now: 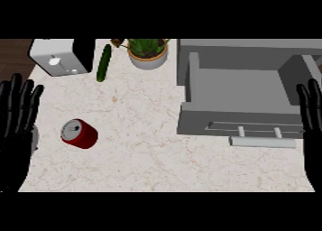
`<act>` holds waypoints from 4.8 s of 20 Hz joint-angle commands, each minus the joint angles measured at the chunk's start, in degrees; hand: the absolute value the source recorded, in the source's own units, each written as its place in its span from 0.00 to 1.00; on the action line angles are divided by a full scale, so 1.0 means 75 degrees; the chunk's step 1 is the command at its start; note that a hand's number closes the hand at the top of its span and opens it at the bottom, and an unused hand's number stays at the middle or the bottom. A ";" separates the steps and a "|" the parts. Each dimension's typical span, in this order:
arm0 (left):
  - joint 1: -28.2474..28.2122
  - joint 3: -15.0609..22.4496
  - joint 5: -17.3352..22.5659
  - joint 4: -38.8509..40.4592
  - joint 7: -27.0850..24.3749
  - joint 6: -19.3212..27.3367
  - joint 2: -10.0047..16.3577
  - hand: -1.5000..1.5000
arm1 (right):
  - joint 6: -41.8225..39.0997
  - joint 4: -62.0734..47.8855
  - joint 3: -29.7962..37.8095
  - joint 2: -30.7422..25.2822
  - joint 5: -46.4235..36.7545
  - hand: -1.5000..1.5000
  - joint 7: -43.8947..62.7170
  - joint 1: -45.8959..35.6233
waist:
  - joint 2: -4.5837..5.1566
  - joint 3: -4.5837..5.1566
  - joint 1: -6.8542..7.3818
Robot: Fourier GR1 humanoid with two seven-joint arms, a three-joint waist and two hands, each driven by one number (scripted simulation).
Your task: Pick up the can, place it into the drawer and close the drawer
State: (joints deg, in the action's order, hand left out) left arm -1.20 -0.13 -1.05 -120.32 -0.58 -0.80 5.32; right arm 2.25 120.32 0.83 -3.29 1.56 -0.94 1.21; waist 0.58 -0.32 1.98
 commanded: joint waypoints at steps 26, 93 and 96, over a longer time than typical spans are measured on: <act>-0.0715 -0.1782 0.4091 0.0806 0.2141 -0.3669 0.1950 0.00 | -0.0539 0.0255 0.0227 -0.0059 -0.0238 0.00 0.0865 0.1866 | -0.0085 0.0042 -0.0279; 0.2326 -0.1845 -0.0977 1.1217 -0.5109 -0.3787 0.2148 0.00 | -0.1772 -0.0480 0.1617 0.0314 -0.0037 0.00 -0.0057 0.1814 | -0.0079 0.0043 -0.0302; 0.2750 -0.1867 -0.1222 1.2400 -0.5927 -0.3483 0.2178 0.00 | -0.1850 -0.0053 0.1405 0.0368 -0.0019 0.00 0.0310 0.1881 | -0.0063 0.0050 -0.0349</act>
State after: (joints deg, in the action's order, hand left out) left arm 17.54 -14.35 -8.94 -33.01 -38.70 -26.95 21.86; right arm -11.29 119.23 12.87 -1.87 2.73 2.64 13.85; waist 0.05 0.03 -0.47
